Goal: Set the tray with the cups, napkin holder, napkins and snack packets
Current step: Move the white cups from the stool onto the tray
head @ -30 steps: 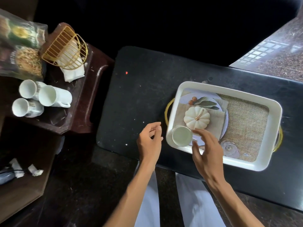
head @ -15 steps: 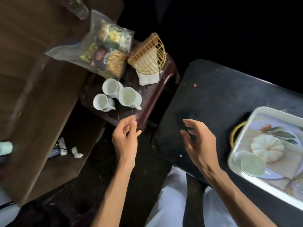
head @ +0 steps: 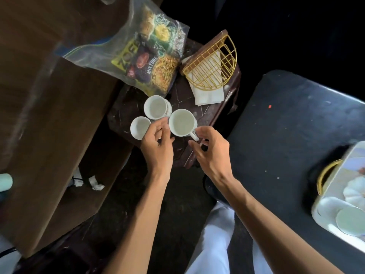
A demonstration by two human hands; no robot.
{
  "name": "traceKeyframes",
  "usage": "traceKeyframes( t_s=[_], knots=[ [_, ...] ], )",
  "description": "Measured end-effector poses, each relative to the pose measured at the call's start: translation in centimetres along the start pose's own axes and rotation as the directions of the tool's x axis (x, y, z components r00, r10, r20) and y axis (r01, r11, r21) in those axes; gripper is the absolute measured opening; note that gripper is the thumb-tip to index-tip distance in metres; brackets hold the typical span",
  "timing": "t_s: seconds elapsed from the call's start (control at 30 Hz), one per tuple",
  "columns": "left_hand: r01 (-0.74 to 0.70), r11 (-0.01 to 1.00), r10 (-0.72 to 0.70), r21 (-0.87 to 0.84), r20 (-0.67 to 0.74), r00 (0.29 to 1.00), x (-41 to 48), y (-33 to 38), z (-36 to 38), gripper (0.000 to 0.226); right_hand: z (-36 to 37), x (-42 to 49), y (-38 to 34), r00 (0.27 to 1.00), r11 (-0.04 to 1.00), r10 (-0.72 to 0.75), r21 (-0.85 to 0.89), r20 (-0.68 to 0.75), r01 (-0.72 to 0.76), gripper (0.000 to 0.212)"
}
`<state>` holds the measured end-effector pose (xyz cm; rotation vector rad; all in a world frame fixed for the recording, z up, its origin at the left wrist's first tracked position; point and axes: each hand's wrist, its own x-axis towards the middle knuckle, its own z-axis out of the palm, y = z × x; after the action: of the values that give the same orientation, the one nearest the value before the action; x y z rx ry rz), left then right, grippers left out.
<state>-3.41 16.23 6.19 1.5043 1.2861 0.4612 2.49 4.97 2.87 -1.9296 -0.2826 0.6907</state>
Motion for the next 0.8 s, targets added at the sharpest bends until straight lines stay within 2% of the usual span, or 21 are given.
traceKeyframes(
  t_s=[0.3, 0.47, 0.6, 0.8],
  knots=[
    [0.054, 0.997, -0.052, -0.062, 0.032, 0.998, 0.1, 0.3, 0.1, 0.021, 0.9, -0.1, 0.9, 0.995, 0.999, -0.028, 0.021, -0.095, 0.030, 0.008],
    [0.070, 0.995, -0.068, -0.065, 0.035, 0.997, -1.0, 0.3, 0.4, 0.021, -0.2, -0.7, 1.2, 0.986, 0.998, -0.040, 0.050, -0.164, 0.049, 0.025],
    [0.056, 0.998, -0.054, -0.029, 0.066, 0.996, -2.4, 0.3, 1.2, 0.022, -2.4, -1.9, 2.2, 0.984, 0.998, -0.039, 0.045, -0.172, 0.047, 0.010],
    [0.094, 0.996, -0.094, 0.013, 0.204, 0.975, -5.7, 0.2, 3.3, 0.023, -7.4, -5.6, 3.6, 0.972, 0.998, -0.048, 0.033, -0.229, 0.057, 0.016]
  ],
)
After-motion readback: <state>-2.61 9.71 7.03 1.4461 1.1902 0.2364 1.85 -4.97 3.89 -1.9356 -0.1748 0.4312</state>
